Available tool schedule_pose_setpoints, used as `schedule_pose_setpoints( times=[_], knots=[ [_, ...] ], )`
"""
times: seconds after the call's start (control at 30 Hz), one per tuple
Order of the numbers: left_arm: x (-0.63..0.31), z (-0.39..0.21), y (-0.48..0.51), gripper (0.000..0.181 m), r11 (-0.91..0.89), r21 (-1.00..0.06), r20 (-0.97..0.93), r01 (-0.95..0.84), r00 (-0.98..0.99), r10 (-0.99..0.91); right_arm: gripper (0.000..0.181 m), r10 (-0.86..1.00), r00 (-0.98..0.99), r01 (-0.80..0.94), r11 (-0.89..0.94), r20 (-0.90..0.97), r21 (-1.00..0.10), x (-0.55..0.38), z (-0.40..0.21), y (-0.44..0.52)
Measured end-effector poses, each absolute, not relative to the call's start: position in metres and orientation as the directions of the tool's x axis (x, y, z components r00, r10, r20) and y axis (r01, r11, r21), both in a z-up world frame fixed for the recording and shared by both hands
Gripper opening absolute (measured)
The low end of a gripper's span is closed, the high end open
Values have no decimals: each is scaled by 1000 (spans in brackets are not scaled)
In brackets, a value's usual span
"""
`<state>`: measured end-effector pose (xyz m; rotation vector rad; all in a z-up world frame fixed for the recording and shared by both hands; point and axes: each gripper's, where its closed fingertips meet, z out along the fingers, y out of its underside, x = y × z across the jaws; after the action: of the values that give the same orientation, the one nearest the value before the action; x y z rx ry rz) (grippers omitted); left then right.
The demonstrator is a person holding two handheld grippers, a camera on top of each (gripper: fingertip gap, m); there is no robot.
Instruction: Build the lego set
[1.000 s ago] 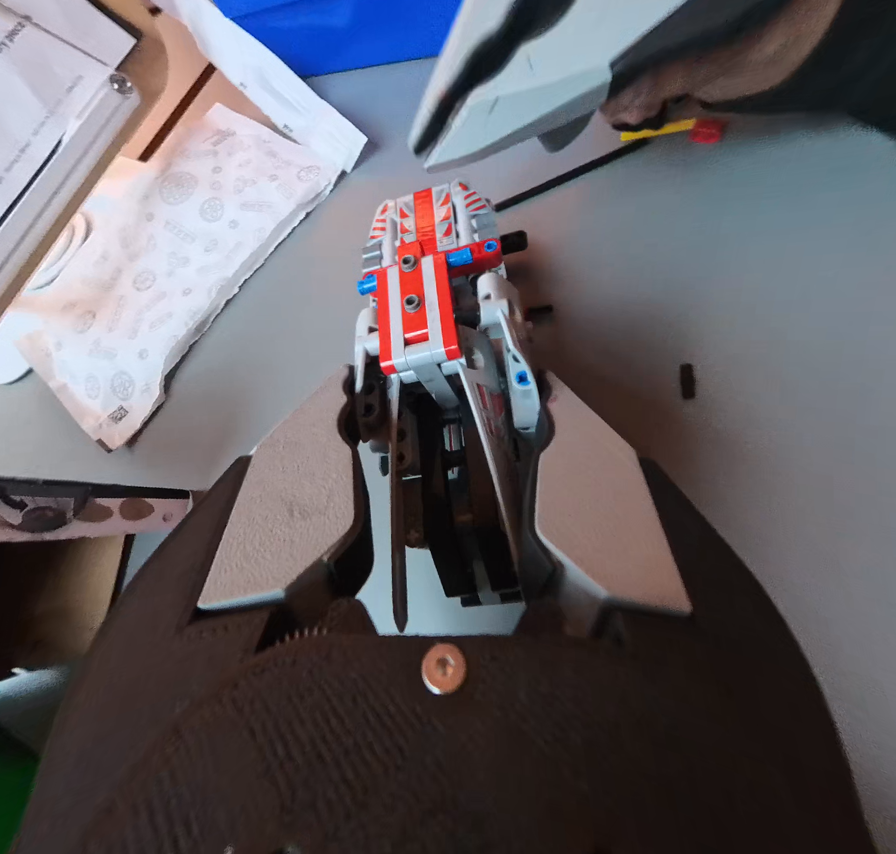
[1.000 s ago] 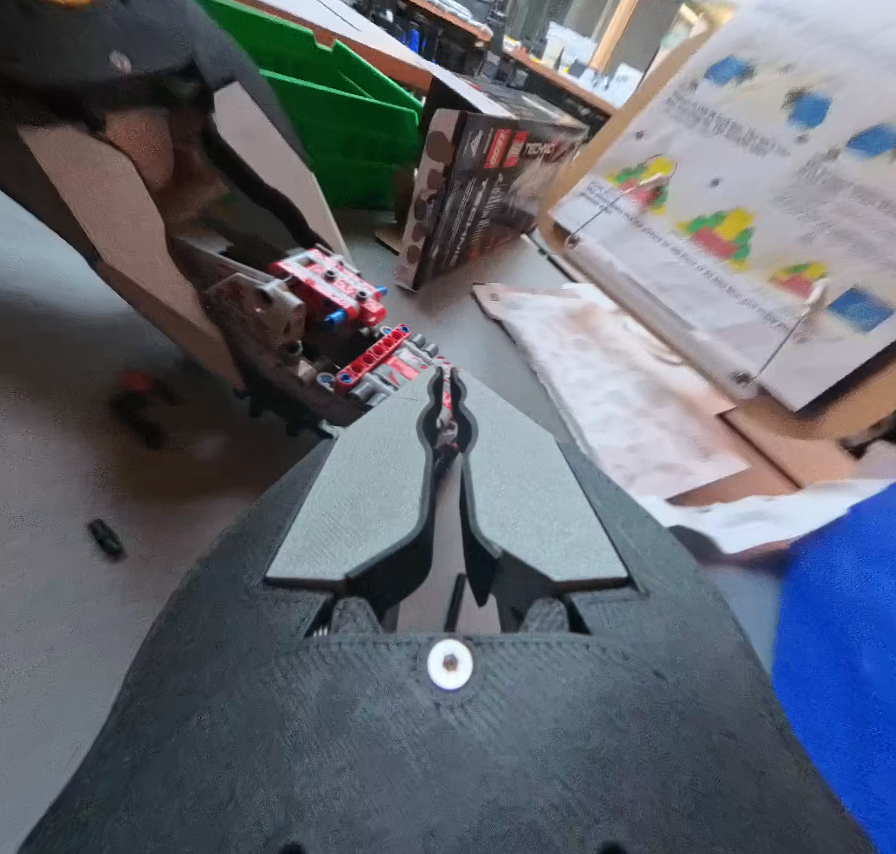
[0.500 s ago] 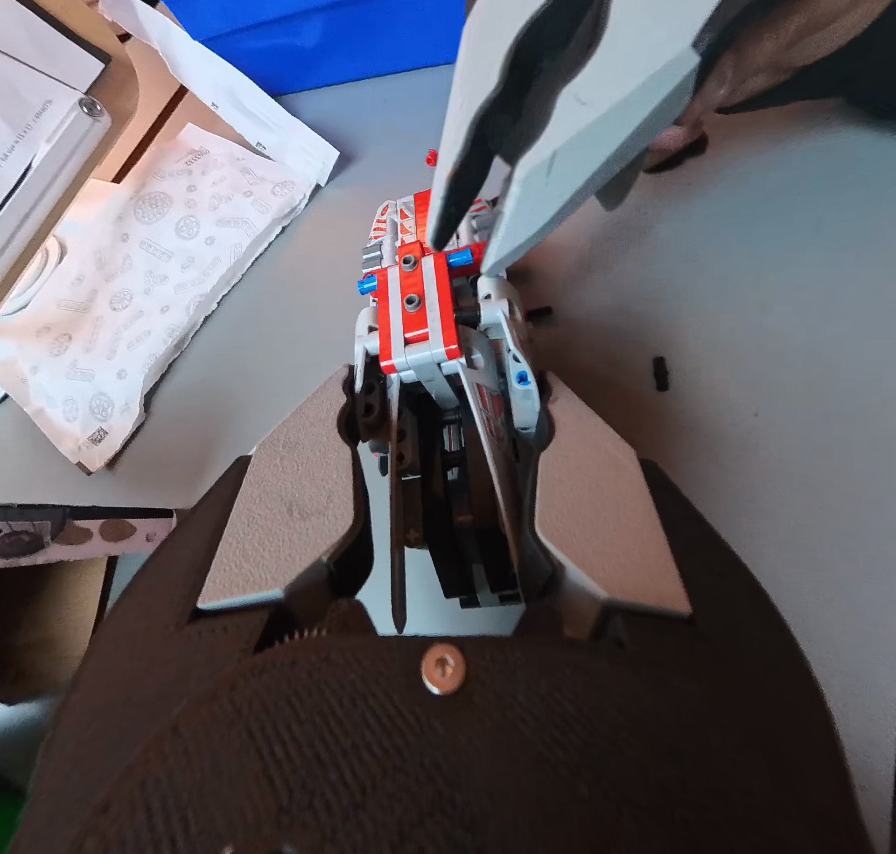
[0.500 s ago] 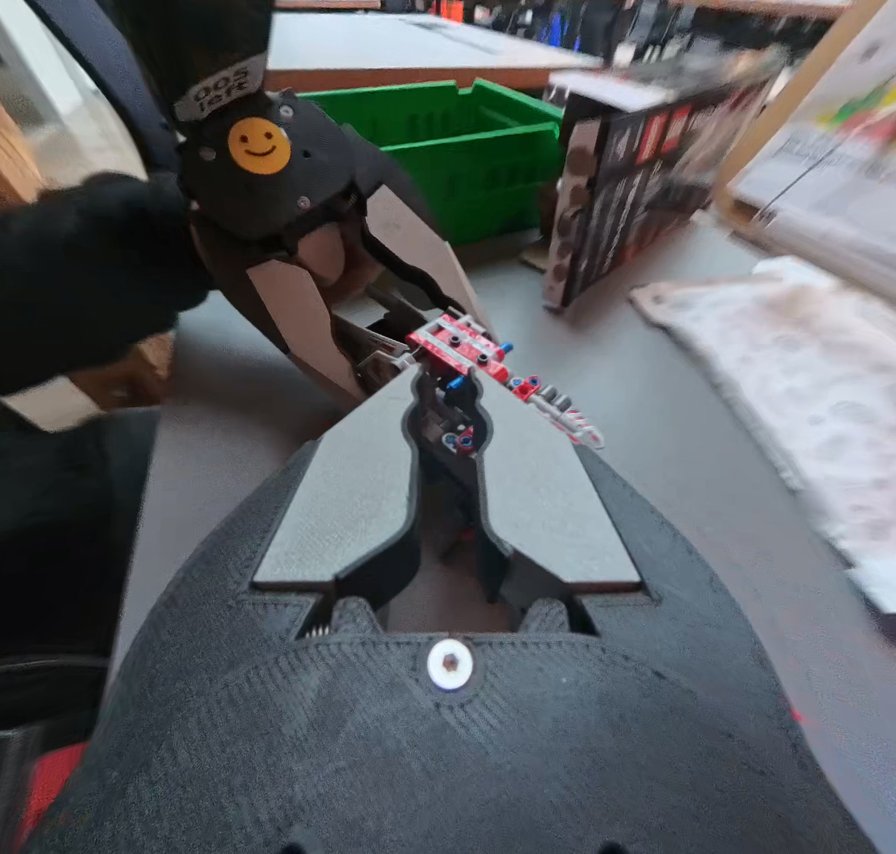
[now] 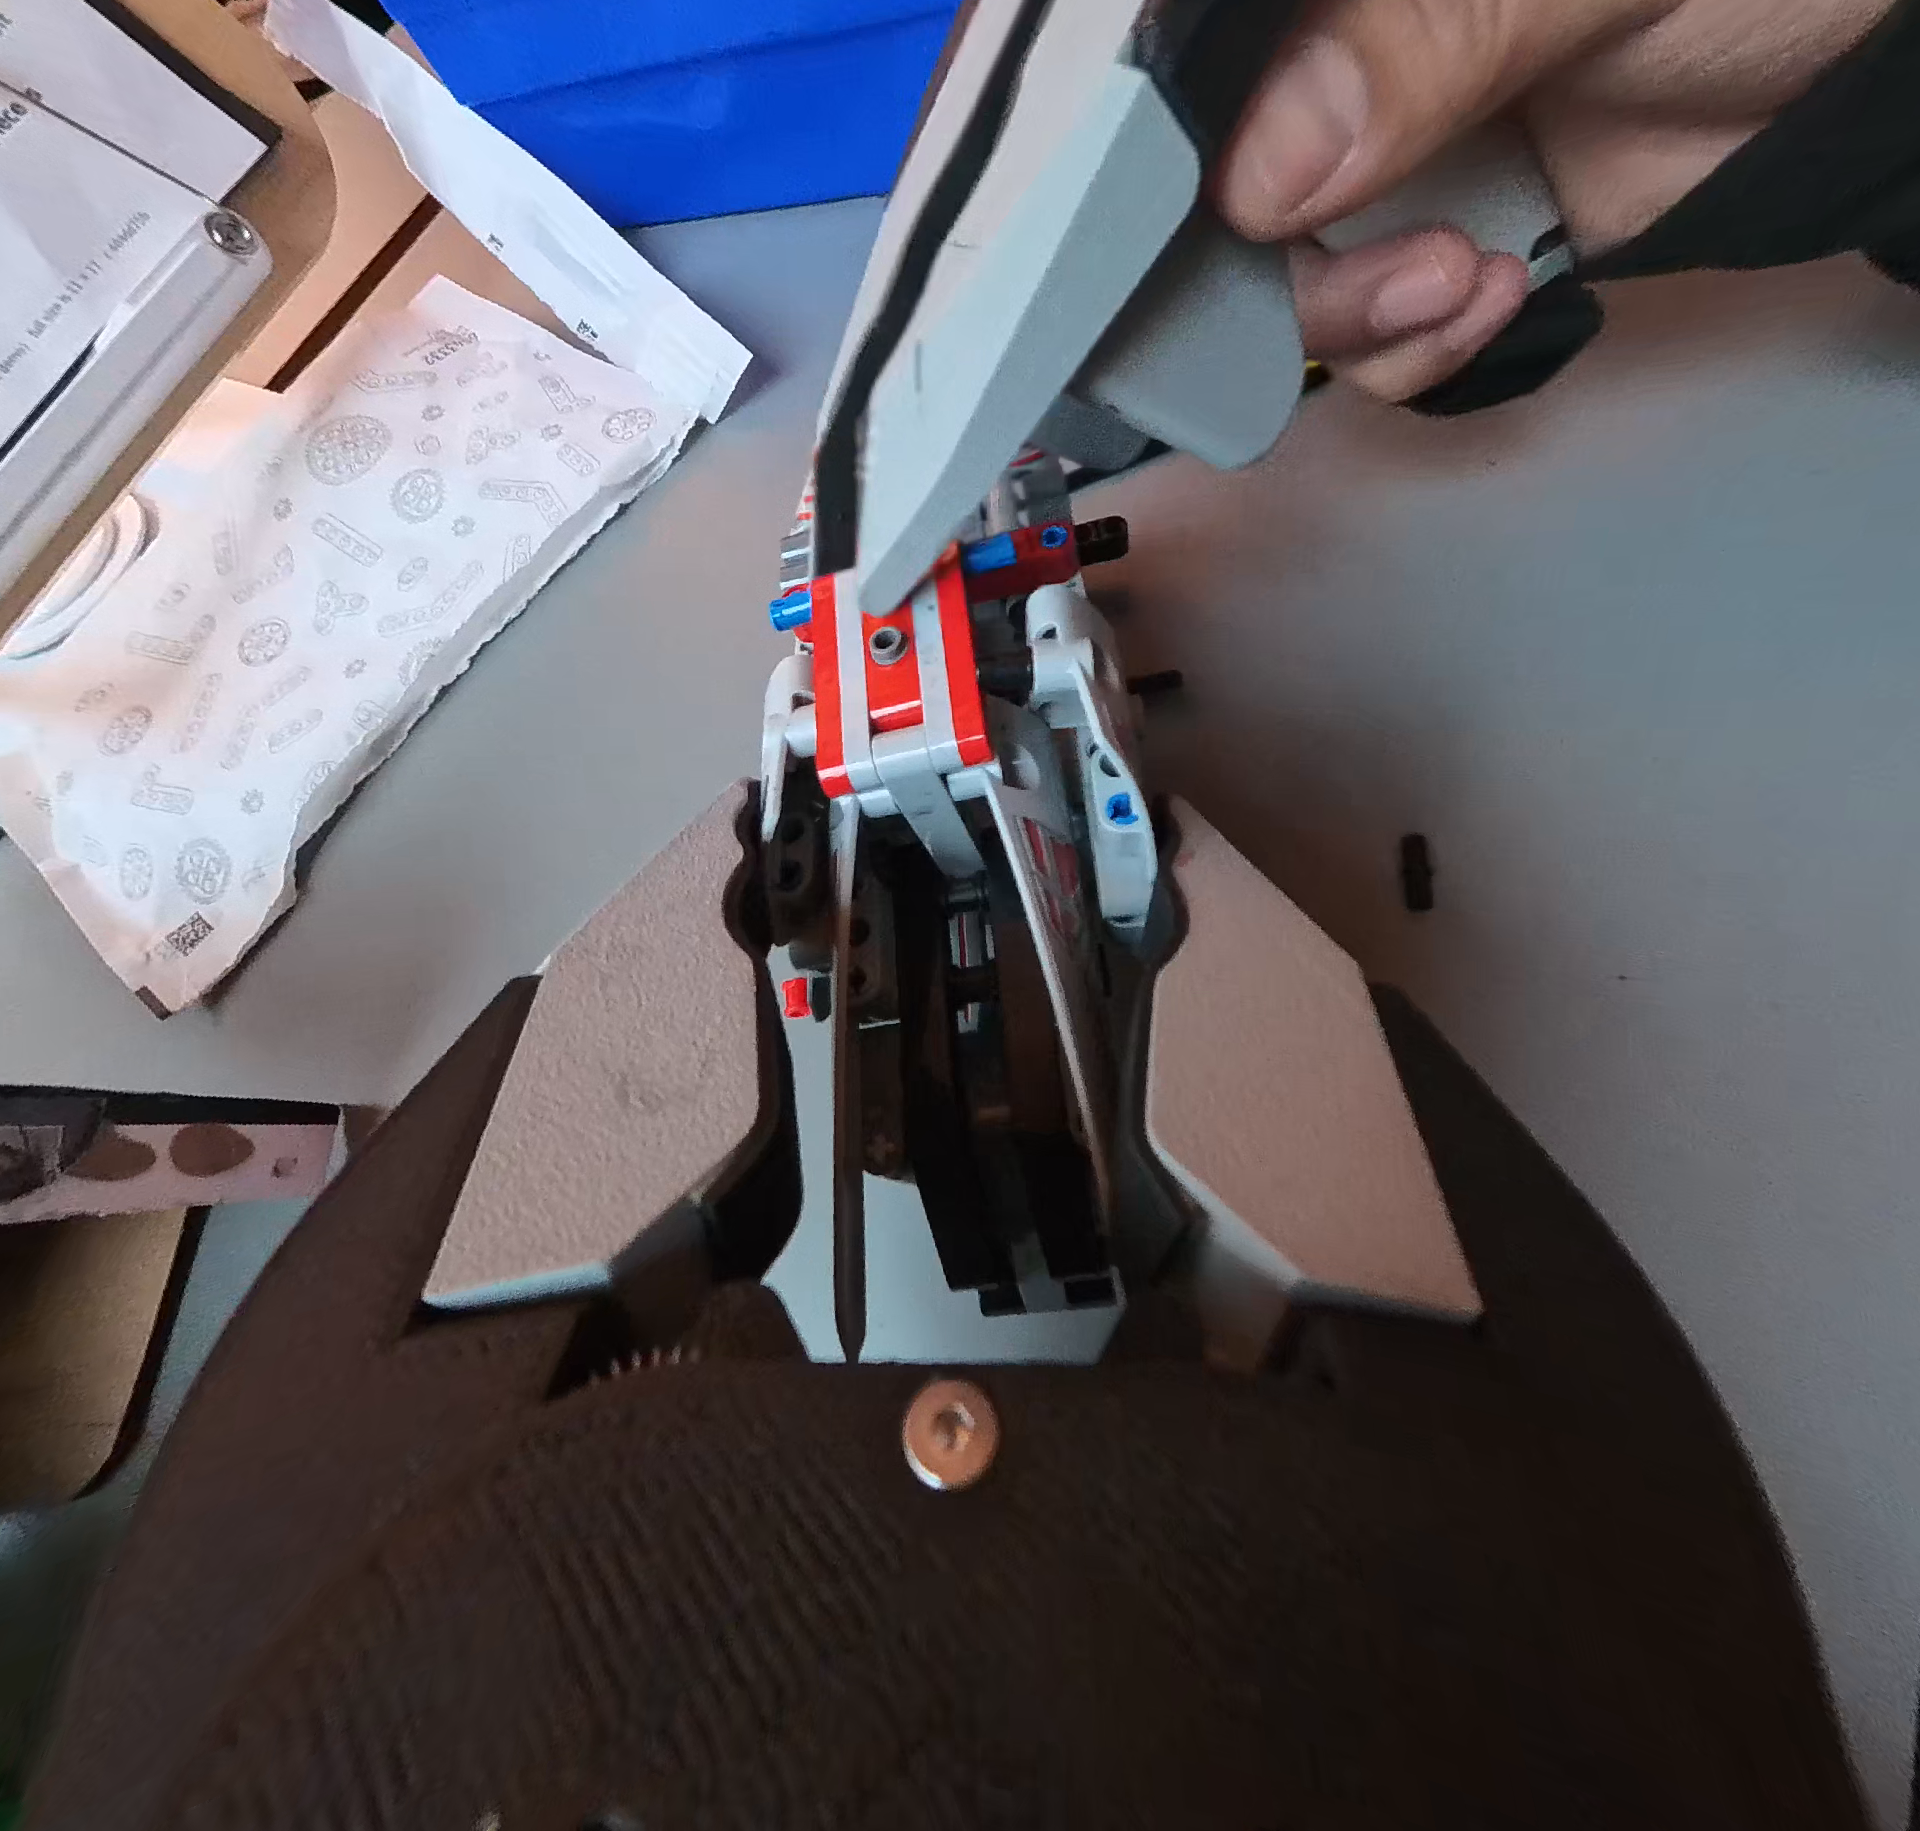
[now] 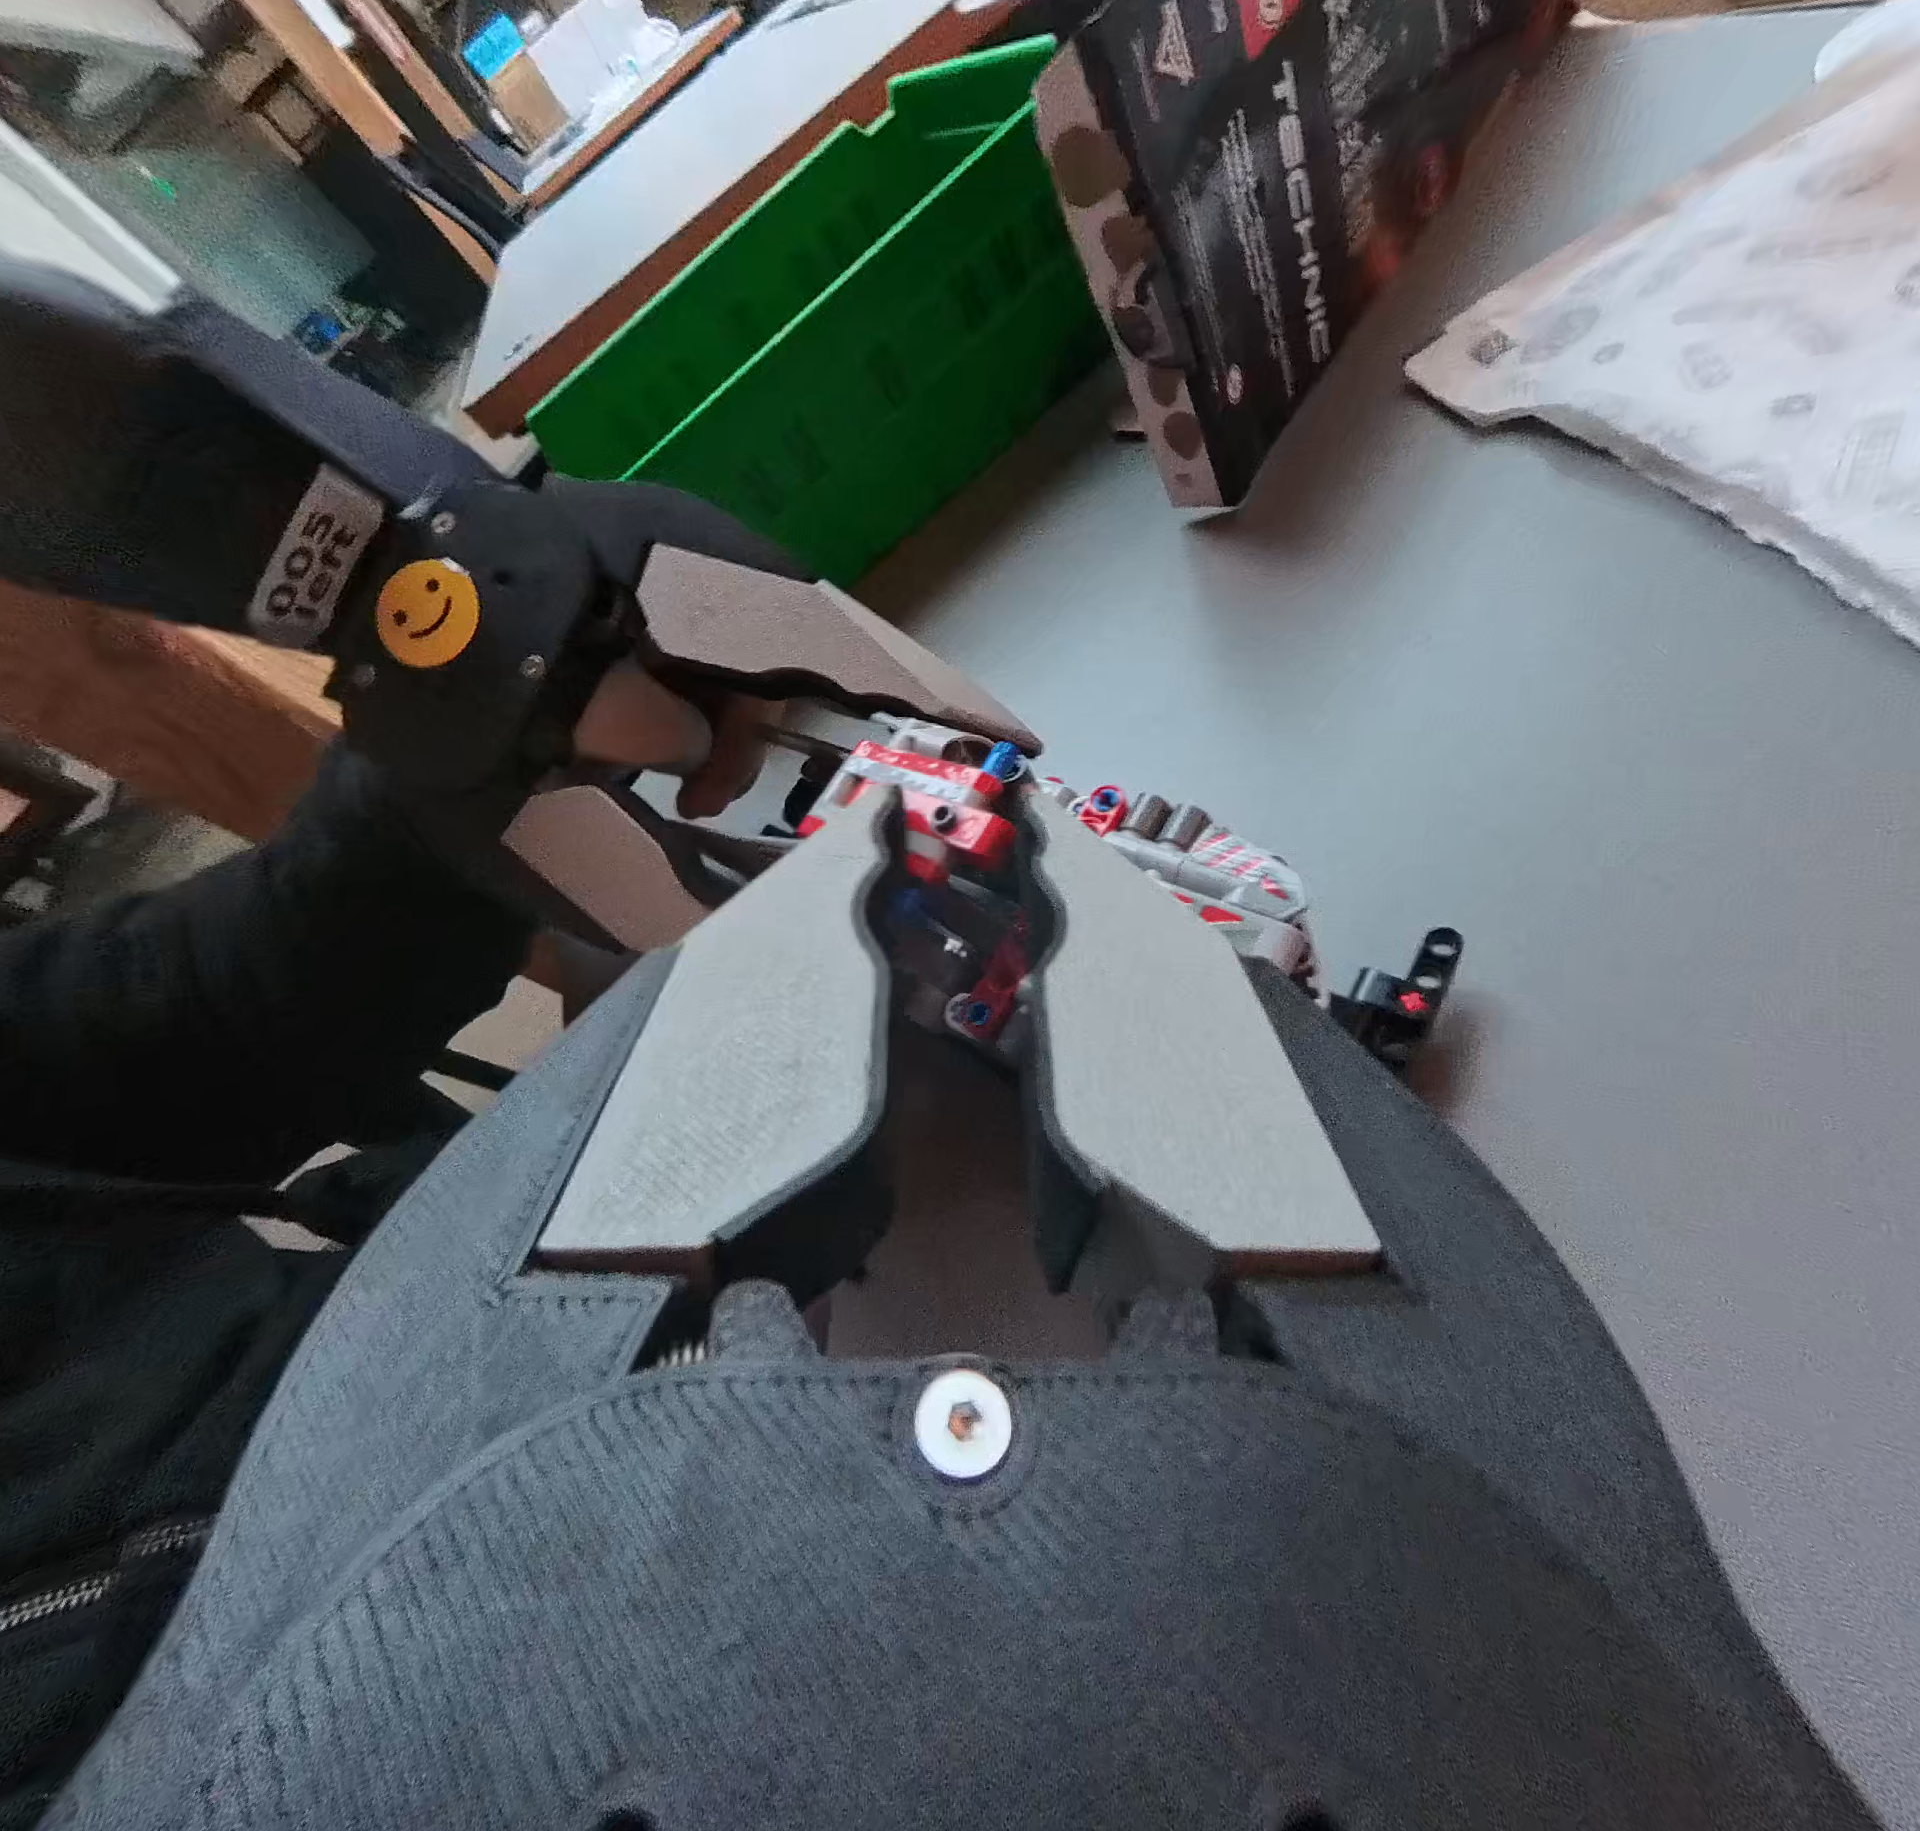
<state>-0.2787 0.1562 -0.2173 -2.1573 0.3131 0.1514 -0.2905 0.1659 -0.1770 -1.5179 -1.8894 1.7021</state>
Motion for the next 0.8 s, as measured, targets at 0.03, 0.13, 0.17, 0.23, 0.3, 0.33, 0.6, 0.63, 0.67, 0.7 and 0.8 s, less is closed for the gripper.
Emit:
schedule_pose_setpoints(
  times=[0.03, 0.13, 0.17, 0.23, 0.3, 0.33, 0.6, 0.63, 0.67, 0.7, 0.8],
  knots=[
    [-279, -217, 156, 70, -545, -791, -224, -279, 960, -165, 12, 757, -472, 520, -174, -451, -836, -292, -172, 167],
    [-276, -217, 159, 70, -544, -791, -228, -279, 960, -160, 0, 658, -585, 430, -242, -473, -870, -288, -129, 148],
    [-275, -217, 160, 70, -545, -789, -231, -282, 959, -161, 0, 695, -567, 435, -202, -441, -878, -290, -129, 148],
    [-275, -218, 161, 70, -549, -787, -232, -282, 959, -160, 0, 830, -474, 434, -69, -293, -898, -299, -140, 165],
    [-274, -217, 160, 70, -545, -788, -234, -286, 958, -165, 1, 883, -404, 493, -8, -237, -870, -300, -156, 181],
    [-274, -218, 159, 70, -547, -785, -233, -289, 957, -171, 15, 876, -396, 549, -14, -274, -836, -296, -166, 182],
    [-273, -218, 157, 71, -563, -768, -249, -304, 953, -175, 25, 645, -396, 694, -256, -654, -673, -278, -178, 169],
    [-273, -217, 157, 71, -565, -766, -252, -306, 952, -174, 28, 566, -412, 704, -300, -714, -644, -277, -171, 164],
    [-272, -217, 157, 71, -566, -765, -254, -307, 952, -174, 42, 500, -410, 721, -335, -763, -607, -276, -168, 161],
    [-272, -216, 156, 71, -566, -763, -259, -313, 950, -176, 42, 470, -402, 731, -352, -786, -585, -277, -170, 162],
    [-271, -215, 157, 71, -562, -759, -276, -328, 945, -178, 12, 448, -401, 732, -368, -799, -574, -280, -177, 168]
  ],
)
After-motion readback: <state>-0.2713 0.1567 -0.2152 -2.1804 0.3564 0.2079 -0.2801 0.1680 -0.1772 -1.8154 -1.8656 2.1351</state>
